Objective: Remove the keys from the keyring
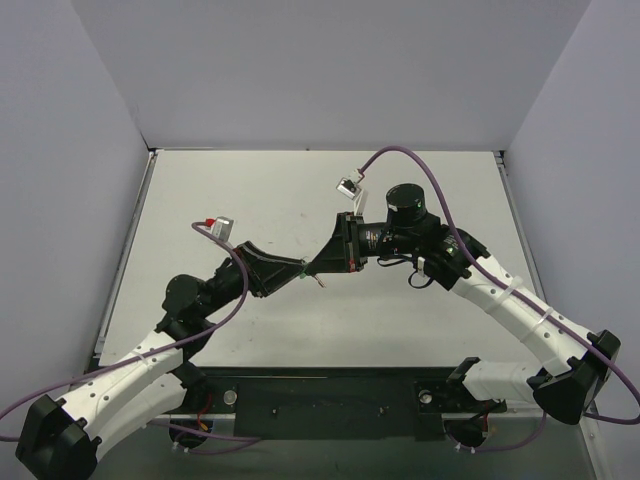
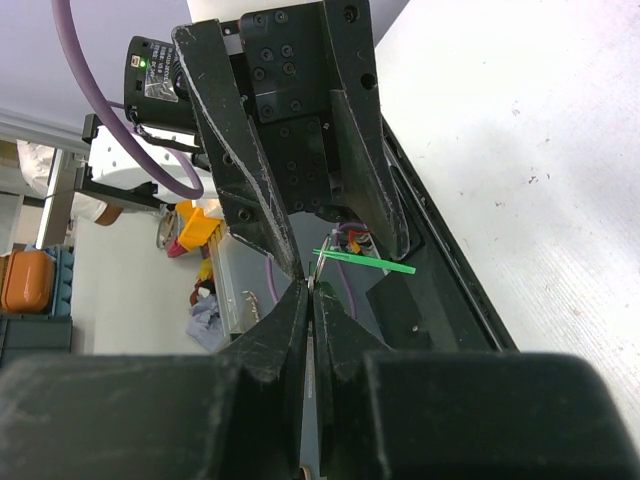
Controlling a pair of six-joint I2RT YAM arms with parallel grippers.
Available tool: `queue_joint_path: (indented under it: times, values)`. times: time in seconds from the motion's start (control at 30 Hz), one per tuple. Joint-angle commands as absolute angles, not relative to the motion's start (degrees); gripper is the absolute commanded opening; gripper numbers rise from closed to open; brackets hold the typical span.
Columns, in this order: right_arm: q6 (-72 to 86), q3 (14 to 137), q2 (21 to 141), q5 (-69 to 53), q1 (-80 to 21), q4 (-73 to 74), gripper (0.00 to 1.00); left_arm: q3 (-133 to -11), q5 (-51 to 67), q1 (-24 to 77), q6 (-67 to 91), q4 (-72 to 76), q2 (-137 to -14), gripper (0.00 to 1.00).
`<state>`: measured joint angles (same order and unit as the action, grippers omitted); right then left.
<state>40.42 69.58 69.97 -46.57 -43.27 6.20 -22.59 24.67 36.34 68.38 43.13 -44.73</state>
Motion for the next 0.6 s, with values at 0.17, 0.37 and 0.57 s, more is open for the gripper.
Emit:
queue_joint_path:
  times: [0.17,0.37,0.57]
  values:
    - [39.6,69.6,69.3,-47.7,-43.7,4.0,0.0,-25.3,24.3,36.7,68.0,45.5,-43.9,0.52]
    - [39.5,69.3,69.2,-47.6,-43.7,4.2,0.0,-25.7,24.1,36.6,68.4,45.7,-43.9,0.51]
    - [38.9,69.0,68.9,-47.5,-43.7,4.9,0.0,-26.5,24.1,36.7,68.4,45.1,-43.7,0.51]
